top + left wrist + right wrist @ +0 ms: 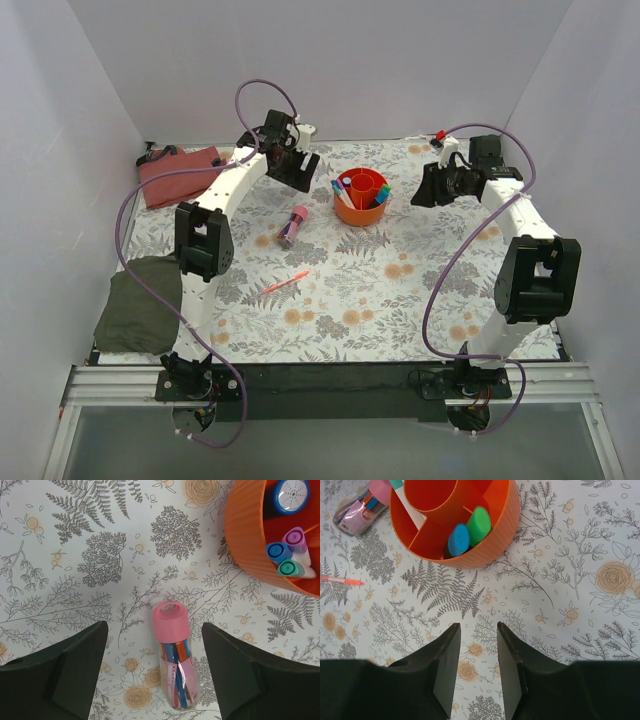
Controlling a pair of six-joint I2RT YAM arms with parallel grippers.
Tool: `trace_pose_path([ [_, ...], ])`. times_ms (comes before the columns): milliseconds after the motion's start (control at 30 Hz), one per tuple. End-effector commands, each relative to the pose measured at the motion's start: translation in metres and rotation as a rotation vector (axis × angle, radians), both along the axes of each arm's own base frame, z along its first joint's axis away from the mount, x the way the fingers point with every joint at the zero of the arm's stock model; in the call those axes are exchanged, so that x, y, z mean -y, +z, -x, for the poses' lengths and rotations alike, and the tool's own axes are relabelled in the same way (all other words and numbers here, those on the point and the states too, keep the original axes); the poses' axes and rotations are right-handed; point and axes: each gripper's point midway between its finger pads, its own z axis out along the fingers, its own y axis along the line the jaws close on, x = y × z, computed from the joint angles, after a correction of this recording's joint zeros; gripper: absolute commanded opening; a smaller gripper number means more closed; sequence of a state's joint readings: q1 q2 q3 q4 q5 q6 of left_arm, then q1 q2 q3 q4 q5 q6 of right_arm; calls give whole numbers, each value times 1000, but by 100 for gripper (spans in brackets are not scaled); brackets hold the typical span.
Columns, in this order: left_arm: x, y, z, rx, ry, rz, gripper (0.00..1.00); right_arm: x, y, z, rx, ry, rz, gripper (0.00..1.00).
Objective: Sort the stationery into containers
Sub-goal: Pick up the stationery from the center of the board.
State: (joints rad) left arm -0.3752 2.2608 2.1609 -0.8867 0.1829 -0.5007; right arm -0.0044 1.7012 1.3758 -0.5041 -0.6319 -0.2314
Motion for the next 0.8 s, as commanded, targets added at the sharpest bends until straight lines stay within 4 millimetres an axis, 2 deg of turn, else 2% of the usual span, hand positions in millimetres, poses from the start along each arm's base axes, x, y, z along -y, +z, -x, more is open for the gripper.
trace_pose_path([
  [0, -2, 8, 8, -9, -27, -25, 75, -2, 25, -5, 92, 3, -13, 44],
  [200, -2, -25, 29, -104, -77, -74, 72, -2, 21, -6, 82, 2, -14, 44],
  [600, 10, -60, 25, -126, -92, -86, 72, -1, 19, -13, 74, -6, -11, 45],
  [767, 16, -67, 26, -136, -103, -87, 71, 0, 15, -10, 66, -10, -4, 45],
])
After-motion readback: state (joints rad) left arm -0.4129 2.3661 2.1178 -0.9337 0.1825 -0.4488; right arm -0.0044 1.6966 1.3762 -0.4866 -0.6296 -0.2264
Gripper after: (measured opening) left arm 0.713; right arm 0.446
